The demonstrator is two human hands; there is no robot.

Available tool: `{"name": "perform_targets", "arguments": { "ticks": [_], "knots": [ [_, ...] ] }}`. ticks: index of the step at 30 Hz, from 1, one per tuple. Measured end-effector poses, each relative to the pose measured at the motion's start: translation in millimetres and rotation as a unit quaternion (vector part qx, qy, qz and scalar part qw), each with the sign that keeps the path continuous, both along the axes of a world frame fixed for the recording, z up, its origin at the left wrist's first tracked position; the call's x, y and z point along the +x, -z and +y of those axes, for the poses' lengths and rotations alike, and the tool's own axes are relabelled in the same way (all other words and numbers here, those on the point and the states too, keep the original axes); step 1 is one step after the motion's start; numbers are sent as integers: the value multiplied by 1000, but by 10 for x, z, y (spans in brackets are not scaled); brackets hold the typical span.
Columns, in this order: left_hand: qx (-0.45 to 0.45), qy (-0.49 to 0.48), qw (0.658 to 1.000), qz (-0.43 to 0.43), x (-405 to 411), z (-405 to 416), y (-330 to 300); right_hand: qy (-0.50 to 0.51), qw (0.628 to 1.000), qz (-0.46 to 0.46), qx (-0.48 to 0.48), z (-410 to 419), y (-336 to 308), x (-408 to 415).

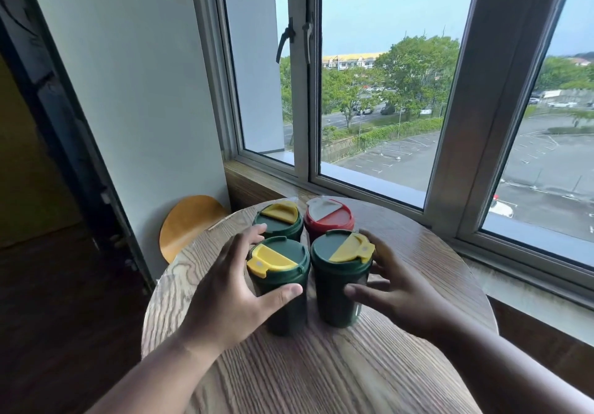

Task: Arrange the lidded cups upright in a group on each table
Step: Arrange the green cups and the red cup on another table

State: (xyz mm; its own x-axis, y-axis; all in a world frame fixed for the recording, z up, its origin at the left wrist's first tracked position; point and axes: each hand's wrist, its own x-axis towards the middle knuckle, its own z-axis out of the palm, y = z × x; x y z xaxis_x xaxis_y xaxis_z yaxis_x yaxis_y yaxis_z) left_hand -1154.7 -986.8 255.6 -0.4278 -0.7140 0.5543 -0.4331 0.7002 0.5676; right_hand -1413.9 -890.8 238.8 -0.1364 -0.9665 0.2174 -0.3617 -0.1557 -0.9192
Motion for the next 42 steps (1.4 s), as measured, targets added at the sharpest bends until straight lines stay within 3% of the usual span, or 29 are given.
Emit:
{"name": "perform_targets", "arguments": {
  "ticks": [8, 13, 17, 22, 33, 42],
  "knots": [
    [36, 52, 998, 31, 103, -262, -224, 68, 998, 5, -16, -85, -370, -48],
    [22, 138, 982, -130, 126, -335, -413, 73, 994, 65, 56, -8, -637, 80],
    [-114, 118, 966, -202, 83, -331, -362, 114, 977, 155, 93, 26, -524, 255],
    [-126, 160, 964, -172, 20, -408, -291, 180, 969, 157, 55, -31, -397, 295],
    [-122, 178, 967, -132, -1, -431, -239, 193, 963, 175, 63, -11, -399, 291],
    [-169, 152, 954, -196, 50, -419, -266, 141, 975, 150, 83, -17, -393, 221]
  ]
}}
